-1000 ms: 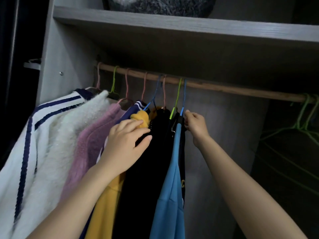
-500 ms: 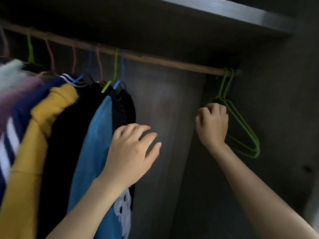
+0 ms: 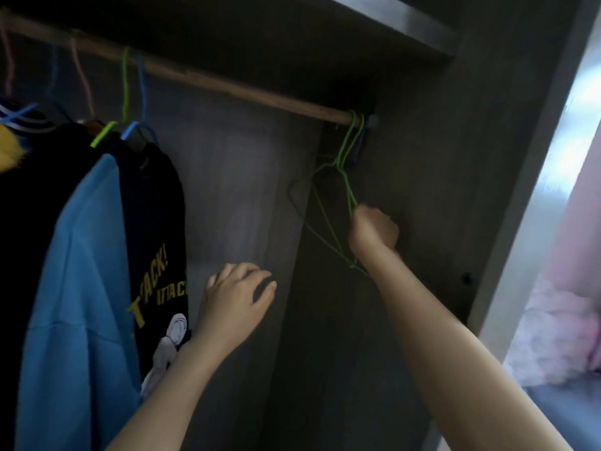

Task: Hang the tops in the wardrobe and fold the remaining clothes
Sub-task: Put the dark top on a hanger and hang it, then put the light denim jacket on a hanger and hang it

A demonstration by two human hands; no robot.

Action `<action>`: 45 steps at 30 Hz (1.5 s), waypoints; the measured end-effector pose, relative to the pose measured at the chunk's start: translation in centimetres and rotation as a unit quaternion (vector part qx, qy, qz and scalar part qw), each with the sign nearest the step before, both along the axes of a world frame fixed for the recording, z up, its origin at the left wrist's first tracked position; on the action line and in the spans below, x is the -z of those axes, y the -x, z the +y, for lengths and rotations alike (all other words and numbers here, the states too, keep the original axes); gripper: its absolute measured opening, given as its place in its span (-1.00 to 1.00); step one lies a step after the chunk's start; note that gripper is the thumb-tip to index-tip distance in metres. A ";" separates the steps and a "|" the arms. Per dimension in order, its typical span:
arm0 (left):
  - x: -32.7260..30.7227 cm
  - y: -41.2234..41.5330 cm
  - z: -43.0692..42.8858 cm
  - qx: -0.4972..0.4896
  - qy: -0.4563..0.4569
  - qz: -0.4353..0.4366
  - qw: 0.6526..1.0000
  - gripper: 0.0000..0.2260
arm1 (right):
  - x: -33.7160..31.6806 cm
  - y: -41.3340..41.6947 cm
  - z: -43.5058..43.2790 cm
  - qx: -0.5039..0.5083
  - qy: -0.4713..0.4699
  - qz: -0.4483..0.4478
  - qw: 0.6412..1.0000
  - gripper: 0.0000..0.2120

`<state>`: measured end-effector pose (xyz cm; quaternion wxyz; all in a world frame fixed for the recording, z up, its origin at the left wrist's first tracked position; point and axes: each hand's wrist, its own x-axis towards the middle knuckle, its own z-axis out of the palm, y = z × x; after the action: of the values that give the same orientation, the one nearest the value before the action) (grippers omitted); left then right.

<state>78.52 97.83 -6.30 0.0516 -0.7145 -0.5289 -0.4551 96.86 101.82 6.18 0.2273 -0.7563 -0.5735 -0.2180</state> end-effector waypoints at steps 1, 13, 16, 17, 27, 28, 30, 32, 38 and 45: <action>0.0 0.0 0.3 0.002 -0.005 0.000 1.000 -0.65 | 0.1 -0.1 -0.1 -0.001 -0.004 -0.003 1.000 -0.72; -0.7 1.4 1.2 0.004 -0.054 -0.052 0.997 -0.51 | 2.1 1.9 -4.3 -0.094 -0.079 -0.058 0.991 -0.62; -0.6 0.9 1.3 -0.010 -0.059 -0.056 0.997 -0.37 | 3.1 2.0 -6.4 -0.140 -0.067 -0.071 0.985 -0.54; -0.5 0.6 1.3 -0.013 -0.065 -0.062 0.996 -0.35 | 3.4 1.9 -7.2 -0.154 -0.063 -0.070 0.984 -0.53; 2.6 -3.3 0.0 -0.105 -0.250 -0.079 0.959 -0.45 | 9.2 -3.1 -18.8 -0.260 -0.095 -0.140 0.950 -0.58; 3.1 -3.6 -0.3 -0.110 -0.259 -0.080 0.956 -0.45 | 9.6 -4.1 -19.4 -0.273 -0.092 -0.120 0.950 -0.59; 4.3 -4.3 -1.2 -0.116 -0.247 -0.083 0.958 -0.45 | 10.3 -6.2 -20.6 -0.295 -0.076 -0.103 0.947 -0.61; 5.2 -5.2 -2.3 -0.117 -0.219 -0.088 0.965 -0.46 | 11.0 -8.2 -21.9 -0.306 -0.064 -0.120 0.942 -0.69; 8.4 -9.9 -8.1 -0.030 -0.186 -0.088 0.978 -0.70 | 14.2 -16.1 -25.0 -0.296 -0.065 -0.036 0.952 -0.82; 13.9 -18.2 -16.8 0.076 -0.240 -0.091 0.963 -0.81 | 20.4 -26.2 -30.5 -0.188 -0.052 0.027 0.980 -0.70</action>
<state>96.70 80.99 -20.24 0.1383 -0.6749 -0.3505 -0.6344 123.08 71.27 -14.26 0.3188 -0.6273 -0.6872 -0.1807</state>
